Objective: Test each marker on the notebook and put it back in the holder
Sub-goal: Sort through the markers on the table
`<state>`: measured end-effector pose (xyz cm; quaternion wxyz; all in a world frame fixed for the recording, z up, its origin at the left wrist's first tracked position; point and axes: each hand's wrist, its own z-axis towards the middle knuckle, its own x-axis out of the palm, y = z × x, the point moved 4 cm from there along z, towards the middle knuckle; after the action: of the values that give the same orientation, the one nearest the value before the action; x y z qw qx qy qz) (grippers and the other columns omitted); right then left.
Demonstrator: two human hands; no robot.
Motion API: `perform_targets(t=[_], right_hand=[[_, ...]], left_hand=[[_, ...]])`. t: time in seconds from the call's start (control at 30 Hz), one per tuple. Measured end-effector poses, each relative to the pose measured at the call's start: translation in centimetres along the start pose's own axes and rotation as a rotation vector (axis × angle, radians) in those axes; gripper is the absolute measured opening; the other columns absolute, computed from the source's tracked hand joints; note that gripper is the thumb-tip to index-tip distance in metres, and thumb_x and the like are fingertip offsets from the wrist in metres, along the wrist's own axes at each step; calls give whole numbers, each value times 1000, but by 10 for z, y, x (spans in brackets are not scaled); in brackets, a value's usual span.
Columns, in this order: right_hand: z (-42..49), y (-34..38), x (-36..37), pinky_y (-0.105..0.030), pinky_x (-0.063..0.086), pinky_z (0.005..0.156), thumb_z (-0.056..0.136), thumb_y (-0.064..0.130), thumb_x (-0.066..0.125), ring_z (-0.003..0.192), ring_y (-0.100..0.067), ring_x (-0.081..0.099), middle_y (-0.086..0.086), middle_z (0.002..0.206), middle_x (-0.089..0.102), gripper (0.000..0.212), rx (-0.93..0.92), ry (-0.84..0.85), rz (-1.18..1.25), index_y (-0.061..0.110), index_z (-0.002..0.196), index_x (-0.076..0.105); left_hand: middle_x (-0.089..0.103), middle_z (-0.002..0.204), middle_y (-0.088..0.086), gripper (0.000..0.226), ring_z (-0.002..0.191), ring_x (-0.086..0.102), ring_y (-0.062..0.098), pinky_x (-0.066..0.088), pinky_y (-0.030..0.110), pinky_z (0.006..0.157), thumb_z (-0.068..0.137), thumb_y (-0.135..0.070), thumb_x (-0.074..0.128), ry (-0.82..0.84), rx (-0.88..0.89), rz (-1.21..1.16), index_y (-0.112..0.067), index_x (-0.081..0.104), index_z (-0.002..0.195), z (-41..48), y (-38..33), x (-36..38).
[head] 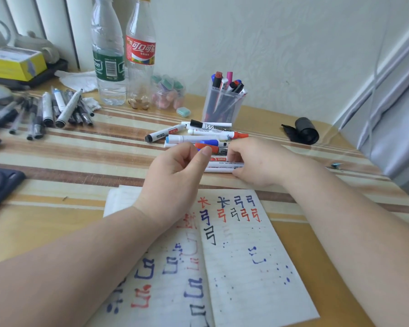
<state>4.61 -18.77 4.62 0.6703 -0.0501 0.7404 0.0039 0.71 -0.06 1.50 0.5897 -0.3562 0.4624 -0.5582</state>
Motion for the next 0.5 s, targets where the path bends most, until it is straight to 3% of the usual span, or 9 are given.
perform_targets(t=[0.17,0.3,0.4,0.5], right_hand=[[-10,-9,3,-37,53,87,86,24,74,95,-15,60,15,101,62,27,-28,-35,166,41,92,54],[-33,-11,-11,-31,51,79,89,30,73,90,-10,63,16,94,68,14,-48,-171,302,41,86,65],[-62,-11,-27,-24,43,60,86,35,78,62,-5,56,12,69,67,10,-112,-336,609,38,79,73],[-83,-9,-27,-33,41,54,85,29,78,57,-19,51,-1,63,64,7,-202,-410,1052,24,79,78]], left_hand=[[50,61,4,46,58,42,11,38,25,59,100,-35,59,18,-15,13,0,50,71,0,2,1],[51,61,-5,35,56,43,6,38,18,55,96,-35,64,39,-36,88,-7,56,78,0,3,4],[56,75,-12,17,60,48,1,38,11,58,93,-34,68,77,28,201,-22,57,90,-3,-1,7],[61,95,-15,18,75,55,1,40,10,66,90,-41,70,189,77,243,-34,60,103,-6,-2,11]])
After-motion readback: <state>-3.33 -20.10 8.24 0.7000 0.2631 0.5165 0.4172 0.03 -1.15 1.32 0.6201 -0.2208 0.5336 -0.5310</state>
